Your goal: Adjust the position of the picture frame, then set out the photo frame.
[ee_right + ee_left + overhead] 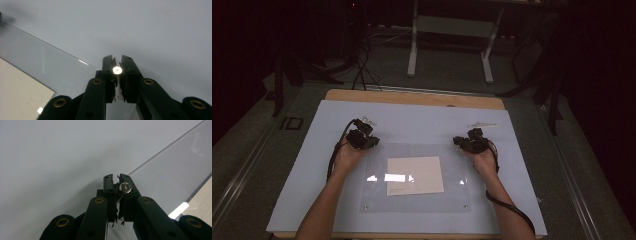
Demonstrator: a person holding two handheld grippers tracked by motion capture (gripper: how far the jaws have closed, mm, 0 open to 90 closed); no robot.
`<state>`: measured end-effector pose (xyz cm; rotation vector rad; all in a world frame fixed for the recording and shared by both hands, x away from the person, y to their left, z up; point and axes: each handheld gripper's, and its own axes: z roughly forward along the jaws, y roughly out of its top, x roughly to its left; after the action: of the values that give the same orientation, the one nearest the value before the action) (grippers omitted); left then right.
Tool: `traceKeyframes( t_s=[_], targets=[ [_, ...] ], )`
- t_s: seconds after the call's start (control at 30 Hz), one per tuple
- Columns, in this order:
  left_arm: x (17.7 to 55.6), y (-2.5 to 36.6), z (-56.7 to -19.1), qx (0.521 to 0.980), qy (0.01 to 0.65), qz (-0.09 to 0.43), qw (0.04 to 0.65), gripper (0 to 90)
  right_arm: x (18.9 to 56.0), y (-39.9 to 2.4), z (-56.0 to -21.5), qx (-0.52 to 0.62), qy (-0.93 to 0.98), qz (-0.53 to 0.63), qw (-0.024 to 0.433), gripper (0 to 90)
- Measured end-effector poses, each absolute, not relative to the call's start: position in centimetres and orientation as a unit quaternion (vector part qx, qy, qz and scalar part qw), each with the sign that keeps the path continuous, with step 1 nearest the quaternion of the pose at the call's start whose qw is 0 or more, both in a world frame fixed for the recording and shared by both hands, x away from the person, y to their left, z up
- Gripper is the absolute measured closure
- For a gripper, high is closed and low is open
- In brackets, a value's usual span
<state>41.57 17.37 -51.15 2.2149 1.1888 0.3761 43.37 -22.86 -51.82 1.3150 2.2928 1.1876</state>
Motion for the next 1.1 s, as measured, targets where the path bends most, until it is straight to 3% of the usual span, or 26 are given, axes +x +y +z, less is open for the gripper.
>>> traceKeyframes(
  t_s=[0.53, 0.7, 0.93, 1.1],
  targets=[
    [41.5, 17.4, -51.4, 0.822, 0.462, 0.133, 0.306, 84.2, 43.3, -23.0, -51.9, 0.446, 0.788, 0.405, 0.128, 82.6],
    [41.1, 17.8, -51.3, 0.813, 0.464, 0.123, 0.329, 71.0, 43.1, -23.0, -51.9, 0.441, 0.793, 0.394, 0.145, 76.5],
    [40.3, 18.5, -51.0, 0.790, 0.468, 0.137, 0.373, 62.6, 42.0, -23.3, -51.4, 0.424, 0.798, 0.389, 0.180, 69.7],
    [39.6, 18.9, -51.0, 0.762, 0.470, 0.147, 0.421, 62.7, 41.5, -23.6, -51.3, 0.413, 0.796, 0.396, 0.196, 77.0]
  ],
)
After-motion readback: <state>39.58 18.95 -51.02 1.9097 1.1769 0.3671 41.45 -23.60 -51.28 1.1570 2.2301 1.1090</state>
